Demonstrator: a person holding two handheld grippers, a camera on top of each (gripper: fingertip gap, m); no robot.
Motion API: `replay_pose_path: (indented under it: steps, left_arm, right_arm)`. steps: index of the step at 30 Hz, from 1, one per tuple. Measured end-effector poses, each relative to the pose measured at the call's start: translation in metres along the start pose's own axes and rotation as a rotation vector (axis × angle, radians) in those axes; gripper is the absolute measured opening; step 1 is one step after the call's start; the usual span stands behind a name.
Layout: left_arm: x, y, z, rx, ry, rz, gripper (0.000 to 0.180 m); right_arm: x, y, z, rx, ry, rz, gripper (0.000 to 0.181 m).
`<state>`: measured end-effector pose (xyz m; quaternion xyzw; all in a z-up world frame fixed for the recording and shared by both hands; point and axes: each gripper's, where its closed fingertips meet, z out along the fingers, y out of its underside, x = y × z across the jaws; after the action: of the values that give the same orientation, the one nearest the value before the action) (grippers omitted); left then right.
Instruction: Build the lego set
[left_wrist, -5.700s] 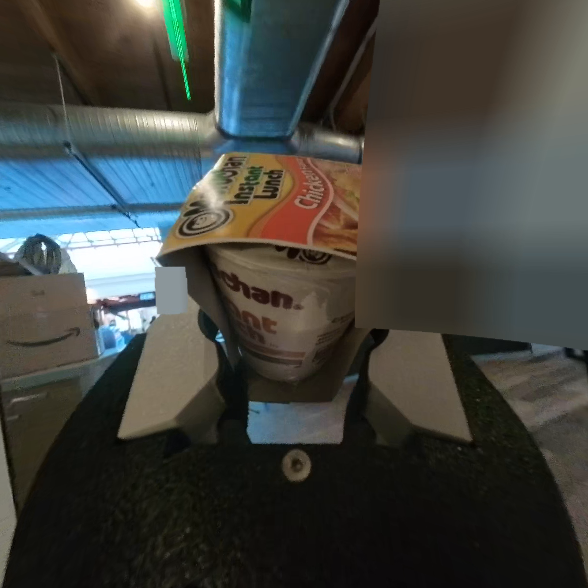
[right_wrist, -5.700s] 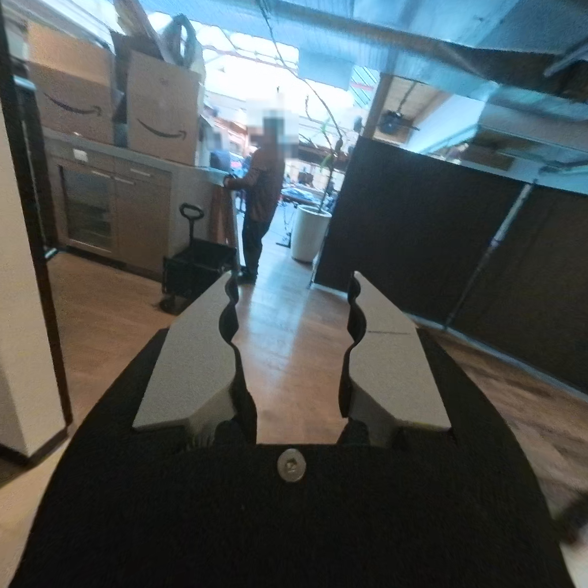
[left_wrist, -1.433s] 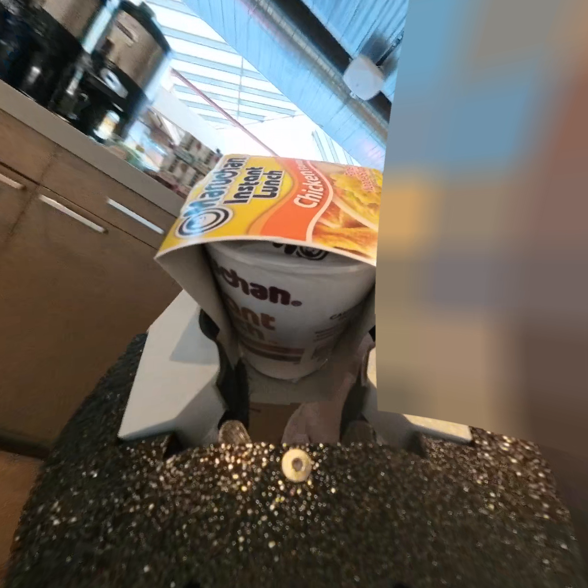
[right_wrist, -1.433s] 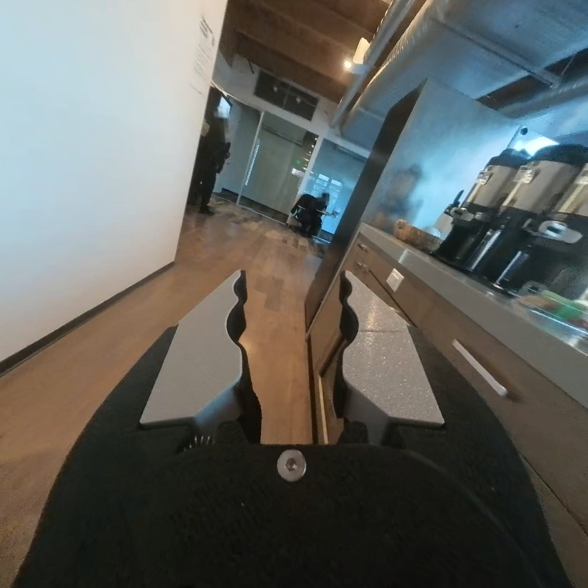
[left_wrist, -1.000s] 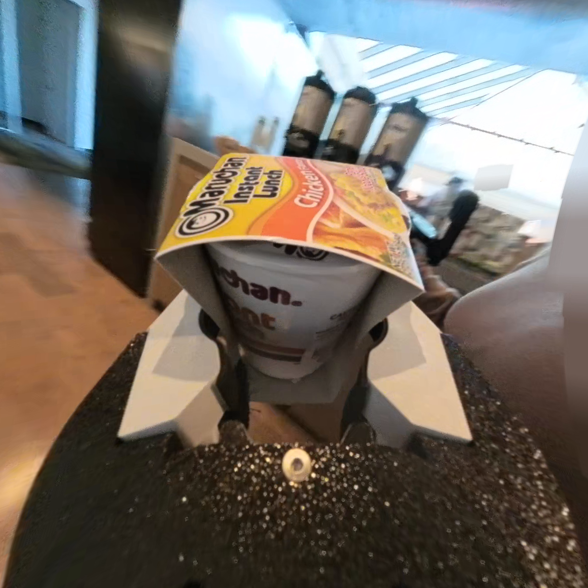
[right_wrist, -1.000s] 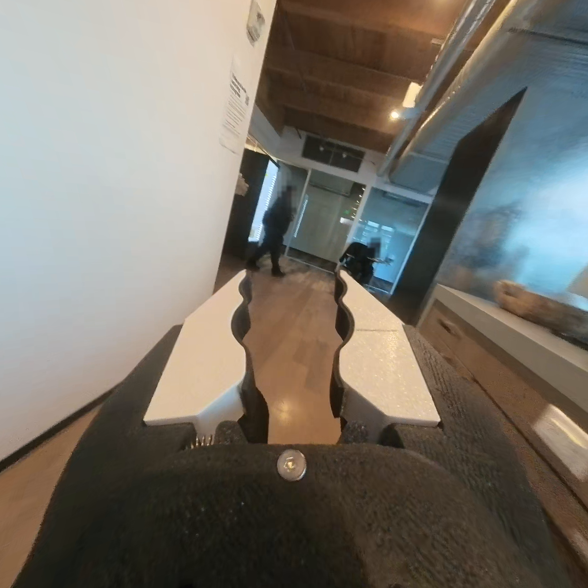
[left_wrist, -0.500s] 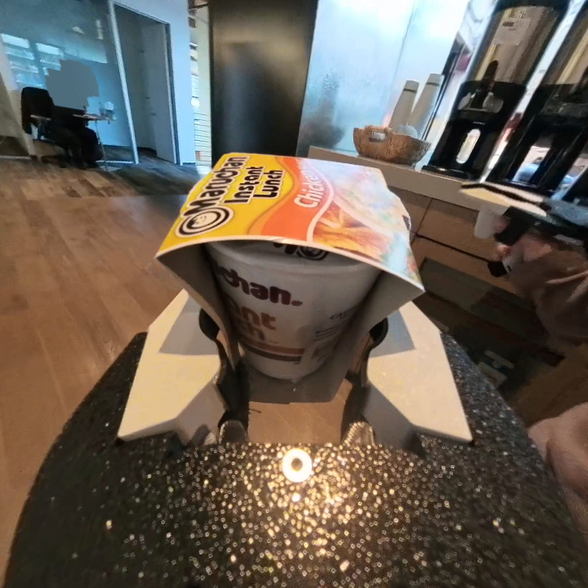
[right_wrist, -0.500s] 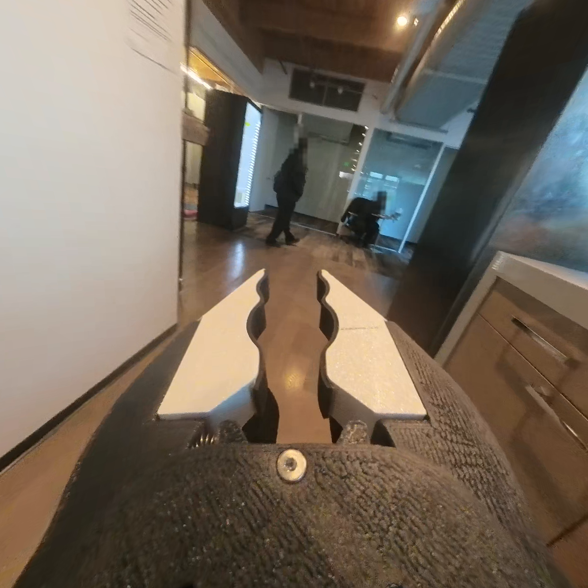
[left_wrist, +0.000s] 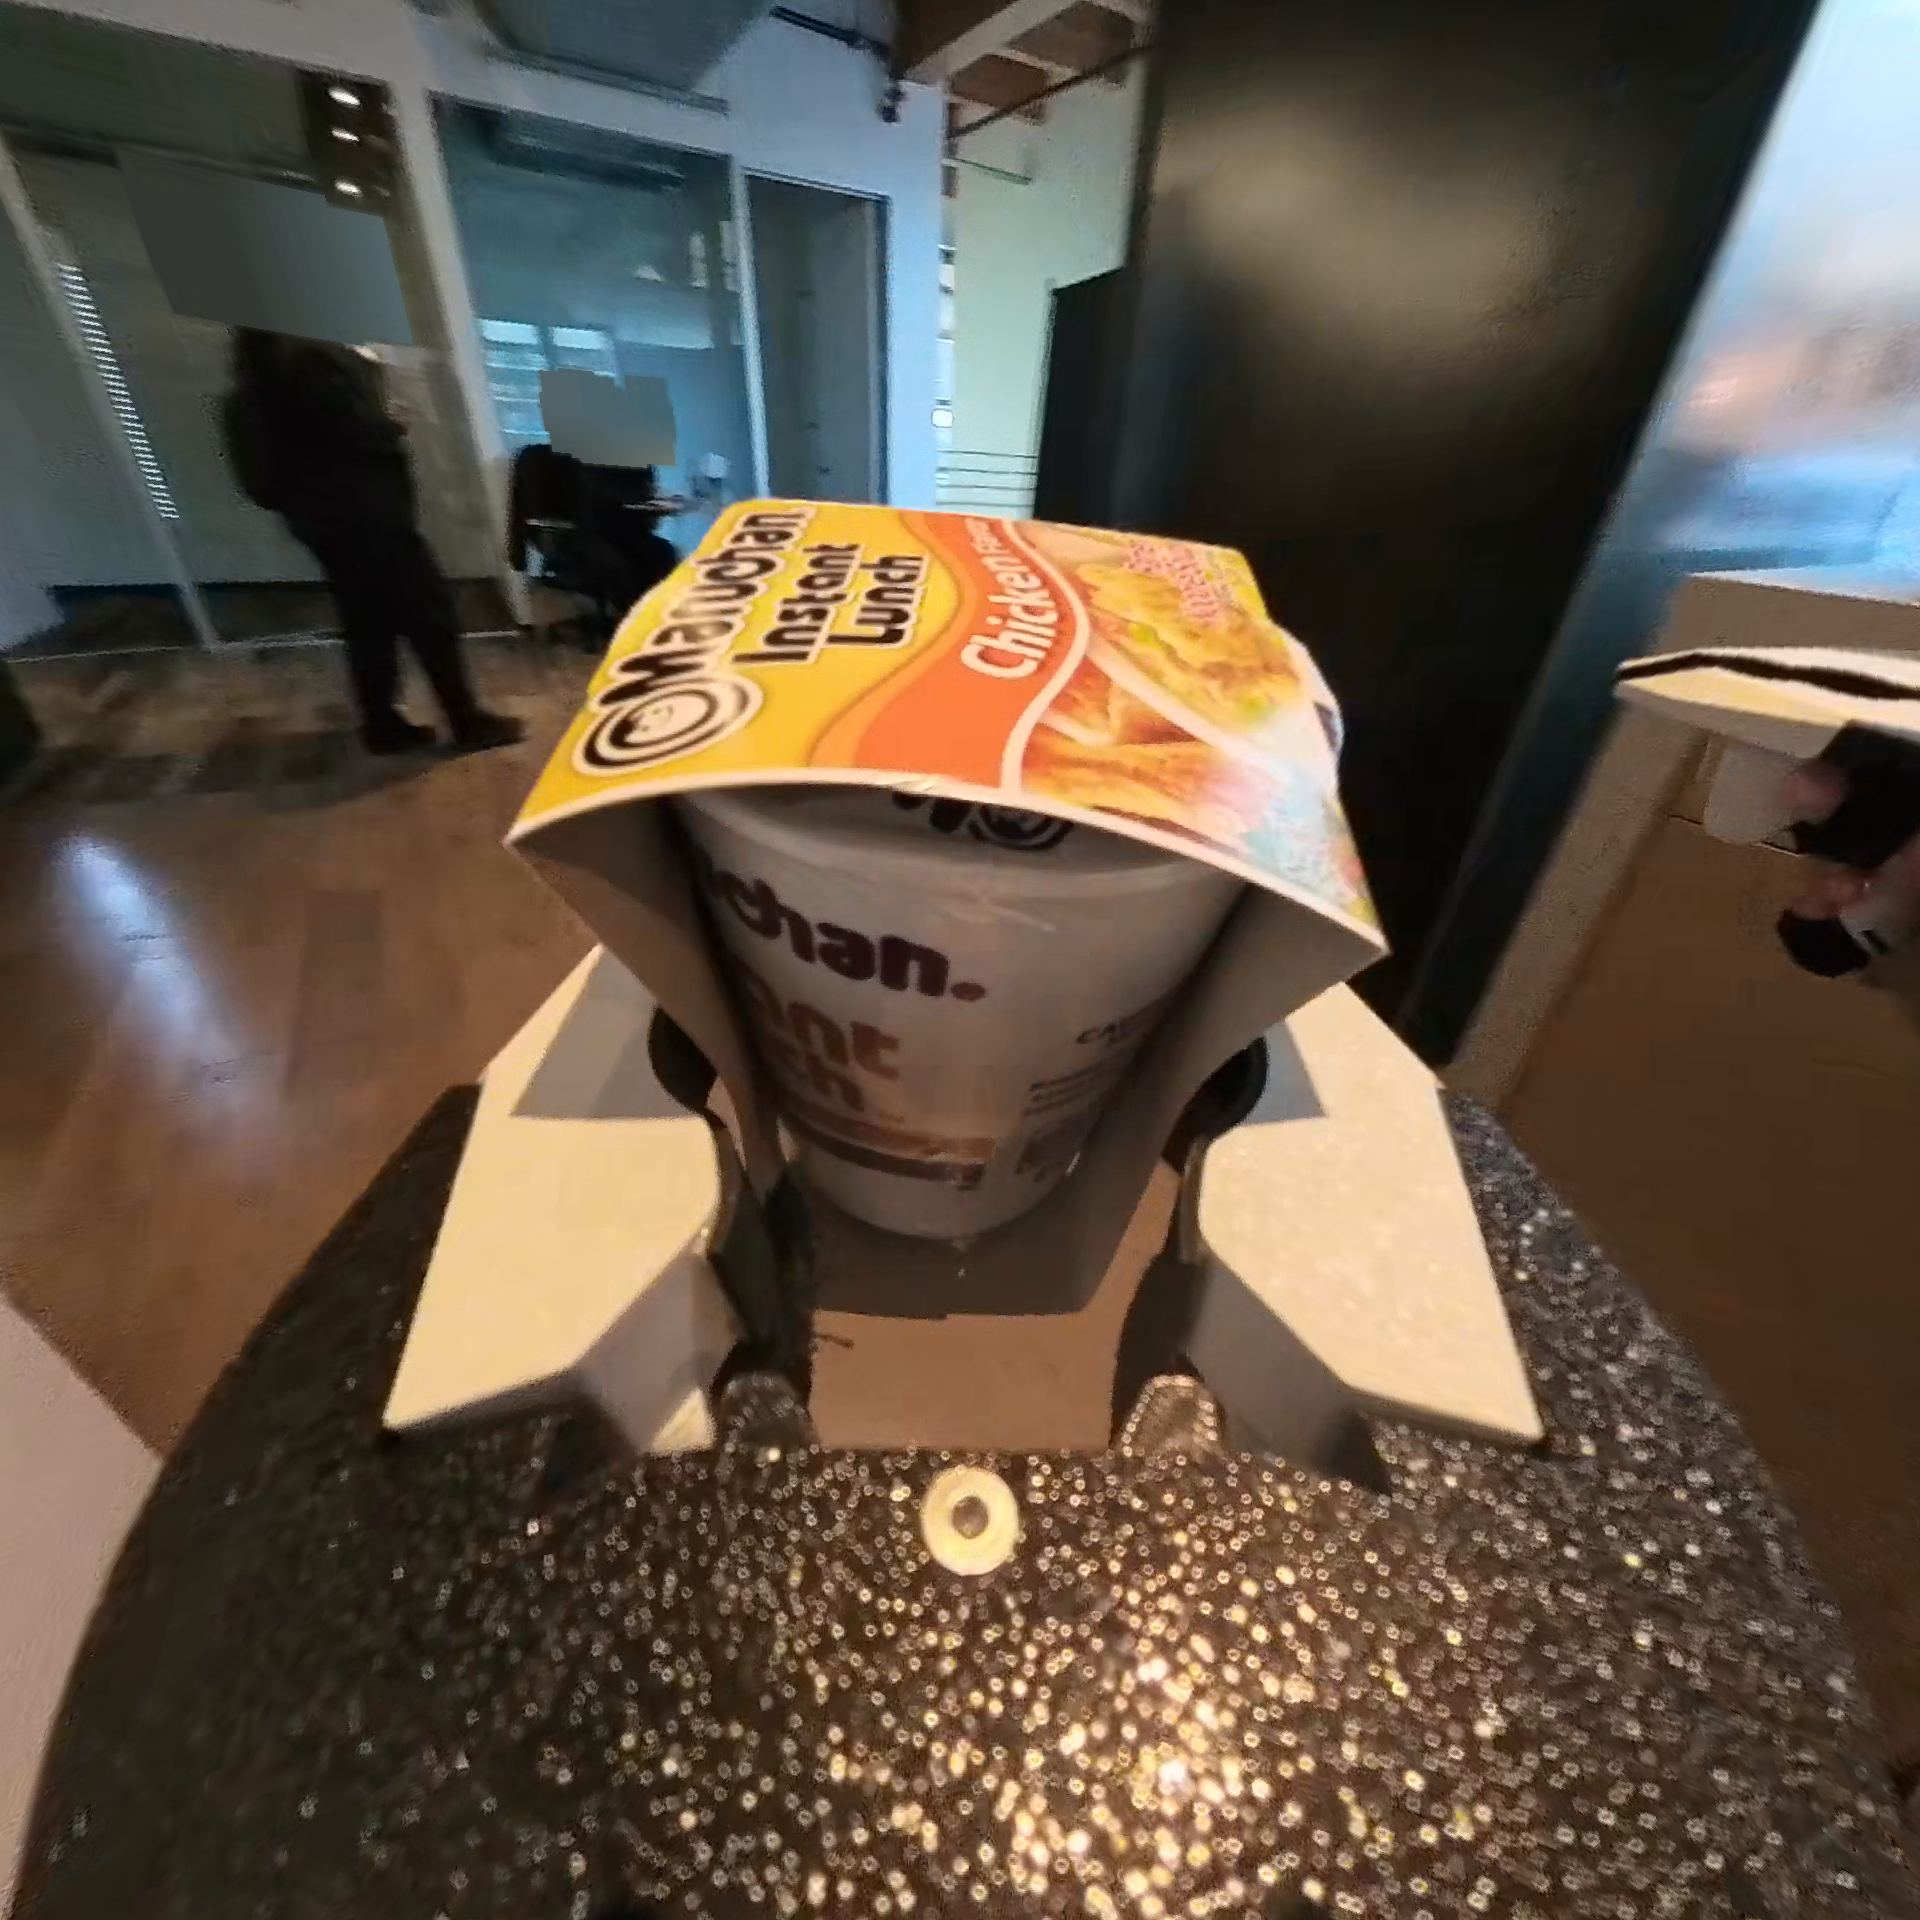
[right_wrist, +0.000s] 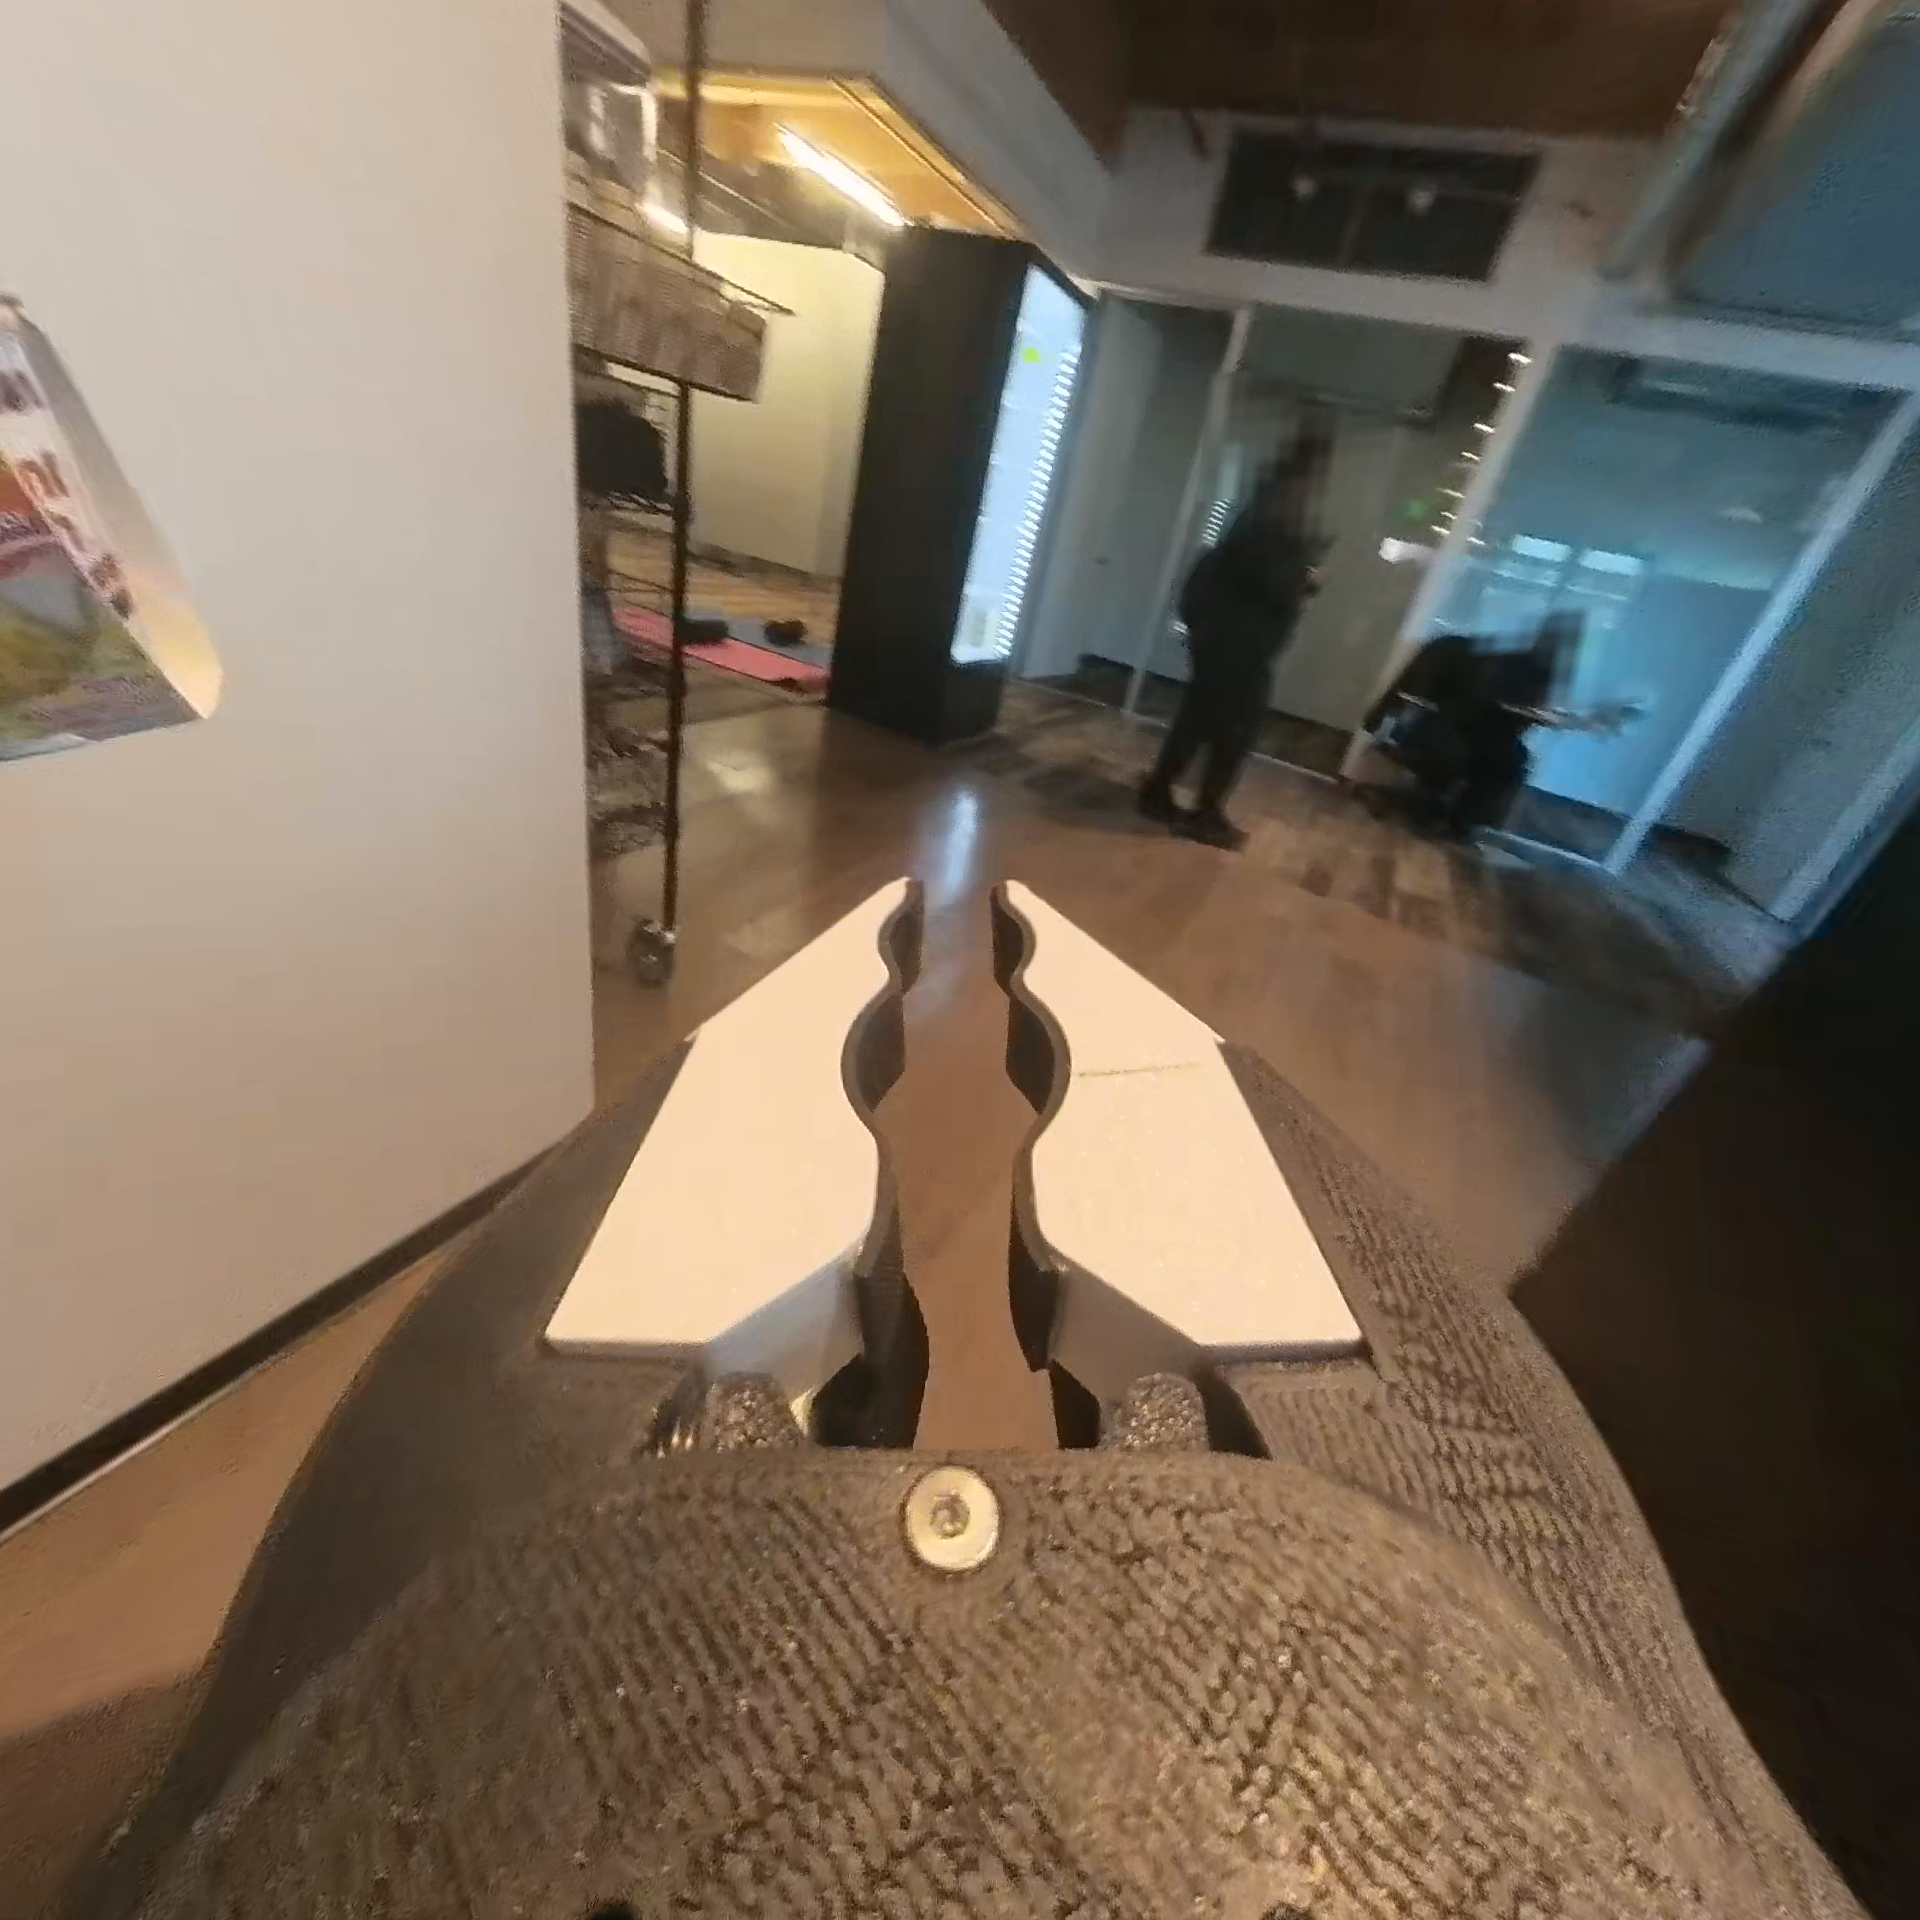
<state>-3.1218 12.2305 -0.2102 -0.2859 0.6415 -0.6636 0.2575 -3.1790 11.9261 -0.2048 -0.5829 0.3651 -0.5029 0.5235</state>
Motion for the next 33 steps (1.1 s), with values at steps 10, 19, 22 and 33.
replay_pose_path:
  steps: [10,19,22,33]
  left_arm:
    - [-0.221,0.074,0.198,-0.148,-0.258,0.049,0.093]
    - [-0.321,0.023,0.559,-0.068,0.078,0.106,0.093]
    - [-0.336,0.018,0.681,0.008,0.183,0.061,0.093]
    - [-0.463,0.019,1.024,-0.022,0.150,0.068,0.094]
  right_arm:
    - [0.080,0.061,0.337,0.058,-0.119,-0.037,0.012]
    - [0.252,0.109,0.544,-0.057,0.022,-0.039,0.011]
    - [0.328,0.157,0.591,-0.137,0.124,-0.054,0.010]
    - [0.578,0.203,0.867,-0.105,0.198,-0.047,0.010]
